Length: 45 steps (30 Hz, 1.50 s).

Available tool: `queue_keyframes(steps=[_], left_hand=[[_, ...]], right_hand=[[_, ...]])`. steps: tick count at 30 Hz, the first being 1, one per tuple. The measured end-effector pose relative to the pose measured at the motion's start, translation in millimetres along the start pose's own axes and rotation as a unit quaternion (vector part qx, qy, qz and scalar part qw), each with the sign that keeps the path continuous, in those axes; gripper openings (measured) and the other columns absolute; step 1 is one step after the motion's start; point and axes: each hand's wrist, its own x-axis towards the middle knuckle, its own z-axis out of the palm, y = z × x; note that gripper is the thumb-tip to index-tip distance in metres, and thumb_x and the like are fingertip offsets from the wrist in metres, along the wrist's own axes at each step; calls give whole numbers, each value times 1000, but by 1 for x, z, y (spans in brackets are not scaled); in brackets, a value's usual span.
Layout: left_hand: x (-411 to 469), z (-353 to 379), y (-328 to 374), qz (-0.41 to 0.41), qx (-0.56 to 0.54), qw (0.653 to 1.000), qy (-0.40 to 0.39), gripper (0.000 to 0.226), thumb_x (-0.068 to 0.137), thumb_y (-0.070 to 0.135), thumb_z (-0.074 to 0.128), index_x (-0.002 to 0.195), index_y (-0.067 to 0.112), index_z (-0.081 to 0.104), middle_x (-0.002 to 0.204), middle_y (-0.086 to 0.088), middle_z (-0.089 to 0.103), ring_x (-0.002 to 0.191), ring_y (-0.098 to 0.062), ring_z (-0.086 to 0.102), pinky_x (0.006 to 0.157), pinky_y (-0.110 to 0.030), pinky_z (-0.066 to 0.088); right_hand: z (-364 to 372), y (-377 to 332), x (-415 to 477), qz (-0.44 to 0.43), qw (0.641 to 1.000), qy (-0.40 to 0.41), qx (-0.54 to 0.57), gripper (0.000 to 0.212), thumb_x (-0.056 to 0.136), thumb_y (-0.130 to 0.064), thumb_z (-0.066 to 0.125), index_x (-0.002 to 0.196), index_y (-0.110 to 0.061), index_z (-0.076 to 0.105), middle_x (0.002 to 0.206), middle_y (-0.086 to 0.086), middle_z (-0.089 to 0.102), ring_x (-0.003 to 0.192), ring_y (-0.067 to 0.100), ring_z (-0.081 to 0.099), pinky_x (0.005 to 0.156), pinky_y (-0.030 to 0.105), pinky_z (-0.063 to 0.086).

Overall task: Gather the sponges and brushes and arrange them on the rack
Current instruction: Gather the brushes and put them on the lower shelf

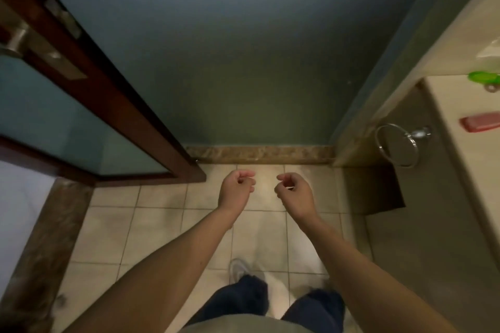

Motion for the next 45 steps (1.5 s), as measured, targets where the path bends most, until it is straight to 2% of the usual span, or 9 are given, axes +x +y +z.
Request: queue_keyframes(steps=[4, 6, 12, 20, 24, 28, 33, 39, 45], left_hand=[[26, -41, -38, -38, 5, 999, 18, 20, 90, 6, 53, 89, 24, 63, 95, -8, 67, 79, -18, 63, 74, -33, 52], [40, -55, -60, -56, 15, 998, 25, 19, 90, 7, 55, 90, 25, 63, 95, -4, 67, 81, -15, 63, 67, -27, 51], [100, -79, -146, -114, 34, 992, 42, 18, 91, 8, 56, 92, 25, 63, 98, -1, 67, 86, -16, 63, 72, -26, 45], [206, -74, -314, -166, 120, 976, 68, 18, 92, 13, 56, 102, 26, 62, 100, 9, 63, 75, -5, 58, 67, -26, 51], [252, -67, -400, -176, 161, 970, 57, 22, 90, 12, 58, 106, 25, 62, 102, 10, 63, 77, -4, 57, 64, -19, 47], [294, -60, -474, -180, 185, 965, 54, 28, 88, 13, 60, 112, 26, 59, 105, 7, 62, 82, -6, 58, 70, -26, 51], [339, -46, -555, -181, 198, 960, 75, 39, 84, 13, 64, 119, 28, 54, 111, 9, 59, 90, -6, 57, 76, -27, 52], [381, -28, -625, -148, 243, 956, 73, 52, 80, 14, 70, 126, 27, 51, 125, 6, 51, 105, -10, 54, 84, -25, 48], [405, -18, -647, -100, 343, 928, 108, 56, 76, 19, 71, 129, 25, 52, 126, 0, 53, 115, -19, 49, 90, -35, 47]], right_hand=[[50, 10, 14, 28, 999, -33, -14, 23, 84, -8, 60, 104, -18, 61, 94, 1, 64, 83, 21, 62, 73, 30, 50], [72, 20, 27, 42, 997, -55, -34, 24, 85, -11, 61, 108, -20, 60, 96, 0, 64, 82, 17, 61, 70, 26, 49], [140, 72, 86, 84, 988, -101, -85, 26, 85, -13, 61, 109, -23, 57, 98, -3, 61, 77, 14, 59, 72, 31, 51], [257, 230, 176, 155, 968, -148, -129, 34, 82, -16, 67, 113, -25, 55, 99, -6, 60, 89, 17, 62, 83, 39, 55], [309, 312, 212, 160, 963, -153, -156, 39, 83, -18, 68, 119, -25, 54, 107, -6, 59, 93, 14, 60, 81, 34, 54], [352, 379, 247, 150, 957, -162, -190, 42, 84, -20, 68, 123, -23, 52, 112, -5, 58, 92, 13, 57, 81, 34, 53], [389, 456, 291, 155, 942, -163, -249, 44, 85, -24, 70, 124, -23, 50, 99, -8, 55, 86, 12, 56, 72, 30, 53], [433, 522, 322, 80, 935, -103, -330, 51, 75, -27, 78, 119, -25, 53, 110, -5, 59, 99, 18, 59, 78, 40, 56], [445, 544, 332, -38, 920, -96, -378, 32, 78, -26, 71, 102, -28, 50, 92, -10, 58, 81, 15, 59, 67, 40, 56]])
